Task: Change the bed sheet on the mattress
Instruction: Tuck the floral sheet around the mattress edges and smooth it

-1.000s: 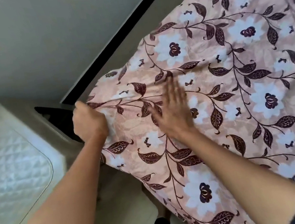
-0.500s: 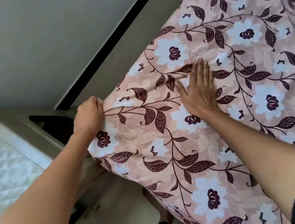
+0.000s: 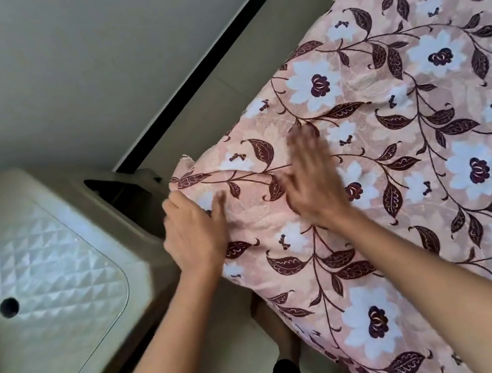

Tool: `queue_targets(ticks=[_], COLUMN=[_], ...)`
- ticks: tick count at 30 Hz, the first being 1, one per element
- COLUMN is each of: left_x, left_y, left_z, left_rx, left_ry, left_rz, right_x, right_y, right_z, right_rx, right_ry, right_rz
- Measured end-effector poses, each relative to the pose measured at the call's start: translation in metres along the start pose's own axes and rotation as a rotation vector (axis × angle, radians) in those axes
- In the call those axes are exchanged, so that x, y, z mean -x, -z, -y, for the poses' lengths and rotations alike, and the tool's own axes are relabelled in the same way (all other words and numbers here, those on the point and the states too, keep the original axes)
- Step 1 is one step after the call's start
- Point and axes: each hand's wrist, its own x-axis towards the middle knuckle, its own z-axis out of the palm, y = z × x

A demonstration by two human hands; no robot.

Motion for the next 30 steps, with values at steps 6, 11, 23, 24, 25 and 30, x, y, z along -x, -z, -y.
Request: queue_targets(ticks=[6, 11, 23, 24, 25, 30], left_x=[0.046, 0.045, 0.074, 0.076, 0.077, 0.083], left_y=[-0.009, -0.002, -0.008, -0.01, -0.011, -0.011], left_z=[0.003, 0.008, 0.038, 0.038, 0.038, 0.042], left_rx=[0.168, 0.109, 0.122, 0.141, 0.147, 0.088], left_ry=[0.246, 0.115, 0.276, 0.335, 0.366, 0.289], left_rz=[0.143, 0.096, 0.174, 0.211, 0.243, 0.312], right_x=[0.032, 0.051, 0.084, 0.089, 0.091, 0.088], right_y=[-0.011, -0.024, -0.028, -0.031, -0.032, -0.028], right_z=[-0.011, 0.07, 0.054, 0.067, 0.078, 0.072], right_rx=[0.023, -0.04, -0.052, -0.054, -0.051, -0.057], right_ry=[-0.123, 0.348, 0.18, 0.243, 0.29, 0.393], right_rz=[0.099, 0.074, 0.068, 0.069, 0.07, 0.01])
